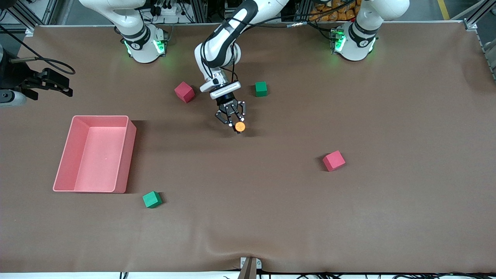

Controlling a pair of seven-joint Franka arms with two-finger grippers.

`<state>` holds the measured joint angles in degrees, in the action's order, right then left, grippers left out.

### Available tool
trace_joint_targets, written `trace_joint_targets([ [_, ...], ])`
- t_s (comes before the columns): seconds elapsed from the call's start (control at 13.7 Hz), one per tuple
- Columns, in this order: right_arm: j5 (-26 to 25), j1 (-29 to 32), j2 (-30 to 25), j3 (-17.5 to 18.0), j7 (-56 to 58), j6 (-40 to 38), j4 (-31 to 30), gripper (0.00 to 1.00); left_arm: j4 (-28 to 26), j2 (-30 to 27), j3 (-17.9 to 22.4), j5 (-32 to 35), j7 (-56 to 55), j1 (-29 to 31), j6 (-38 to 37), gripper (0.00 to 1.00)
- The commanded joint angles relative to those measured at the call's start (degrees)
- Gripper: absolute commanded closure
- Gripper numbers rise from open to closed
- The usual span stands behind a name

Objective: Place and upright button with both arms
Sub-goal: 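Lift the button with the left gripper and turn it upright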

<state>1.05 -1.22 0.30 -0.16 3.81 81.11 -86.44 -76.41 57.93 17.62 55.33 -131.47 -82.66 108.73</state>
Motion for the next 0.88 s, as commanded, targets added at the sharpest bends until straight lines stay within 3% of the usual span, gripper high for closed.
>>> trace_joint_targets([
  [0.0,0.45,-0.01,-0.04,-0.11,0.06,-0.95,0.4,0.0,0.56,2.97,0.66,2.07,-2.3,-0.66,-1.24,1.0],
  [0.8,0.54,-0.01,-0.04,-0.11,-0.12,-0.95,0.48,0.0,0.82,7.36,0.57,4.79,-6.34,-0.57,-1.24,1.0],
])
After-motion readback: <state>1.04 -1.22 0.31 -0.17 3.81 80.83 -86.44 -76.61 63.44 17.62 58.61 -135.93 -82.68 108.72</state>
